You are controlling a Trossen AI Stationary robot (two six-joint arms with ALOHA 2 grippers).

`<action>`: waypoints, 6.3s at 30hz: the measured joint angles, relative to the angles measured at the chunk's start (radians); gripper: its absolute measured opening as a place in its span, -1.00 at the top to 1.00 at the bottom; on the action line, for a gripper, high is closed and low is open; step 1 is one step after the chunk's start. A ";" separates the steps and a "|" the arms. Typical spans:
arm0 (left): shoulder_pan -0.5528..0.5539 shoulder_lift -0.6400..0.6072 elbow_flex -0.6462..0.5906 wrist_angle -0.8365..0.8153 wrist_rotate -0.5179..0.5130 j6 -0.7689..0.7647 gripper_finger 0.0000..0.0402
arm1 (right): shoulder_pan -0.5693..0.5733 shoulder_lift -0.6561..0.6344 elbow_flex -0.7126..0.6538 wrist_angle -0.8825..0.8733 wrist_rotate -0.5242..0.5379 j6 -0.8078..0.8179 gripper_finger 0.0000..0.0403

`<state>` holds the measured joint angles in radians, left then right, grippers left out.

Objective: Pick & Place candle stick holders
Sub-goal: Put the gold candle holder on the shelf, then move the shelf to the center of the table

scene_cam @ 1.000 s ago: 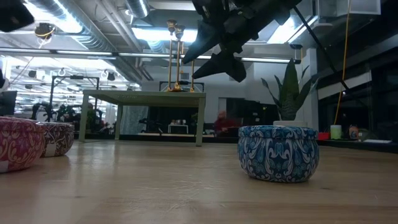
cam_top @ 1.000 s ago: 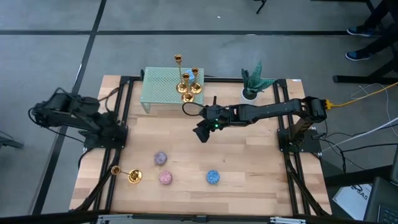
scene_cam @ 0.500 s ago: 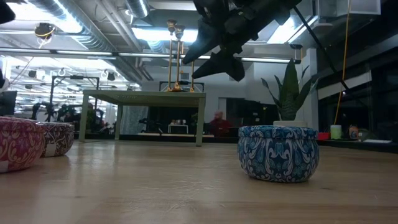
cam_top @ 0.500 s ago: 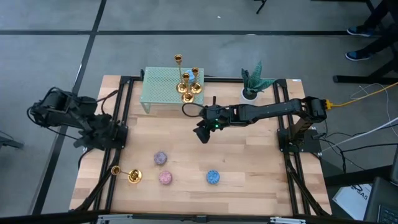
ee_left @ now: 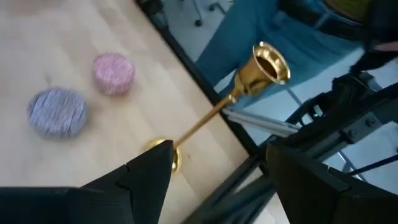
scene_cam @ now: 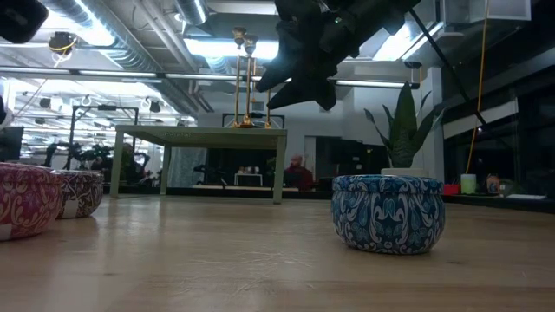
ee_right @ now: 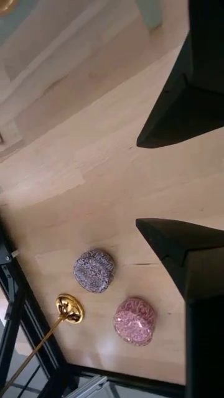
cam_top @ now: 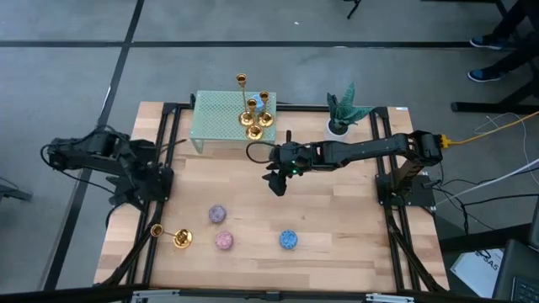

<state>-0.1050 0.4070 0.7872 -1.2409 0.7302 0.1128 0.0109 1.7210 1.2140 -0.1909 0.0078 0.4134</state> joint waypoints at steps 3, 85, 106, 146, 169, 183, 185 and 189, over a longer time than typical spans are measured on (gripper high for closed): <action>0.000 0.022 -0.050 0.068 0.005 0.013 -0.27 | 0.000 0.000 0.000 -0.001 0.000 -0.006 0.00; 0.087 0.341 0.089 0.730 -1.051 -0.481 0.87 | -0.110 -0.197 0.000 -0.116 -0.117 -0.376 0.00; 0.526 0.793 0.701 0.453 -1.099 -0.351 0.87 | -0.298 -0.283 -0.008 -0.205 -0.158 -0.531 0.00; 0.578 0.888 0.700 0.466 -1.039 -0.424 0.26 | -0.298 -0.283 -0.008 -0.204 -0.159 -0.552 0.00; 0.507 0.627 0.700 0.625 -1.033 -0.161 -0.09 | -0.290 -0.258 -0.034 -0.332 -0.158 -0.518 0.00; 0.343 0.590 0.700 0.230 -1.340 -0.337 0.06 | -0.228 -0.205 -0.552 0.643 0.101 -0.522 0.00; 0.338 0.599 0.700 0.228 -1.342 -0.336 0.08 | -0.229 -0.172 -0.559 0.648 0.093 -0.506 0.00; 0.336 0.608 0.700 0.217 -1.345 -0.336 0.11 | -0.229 -0.083 -0.528 0.702 0.071 -0.501 0.00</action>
<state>0.2306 1.0146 1.4872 -1.0239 -0.6147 -0.2234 -0.2176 1.6380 0.6861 0.5109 0.0788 -0.0872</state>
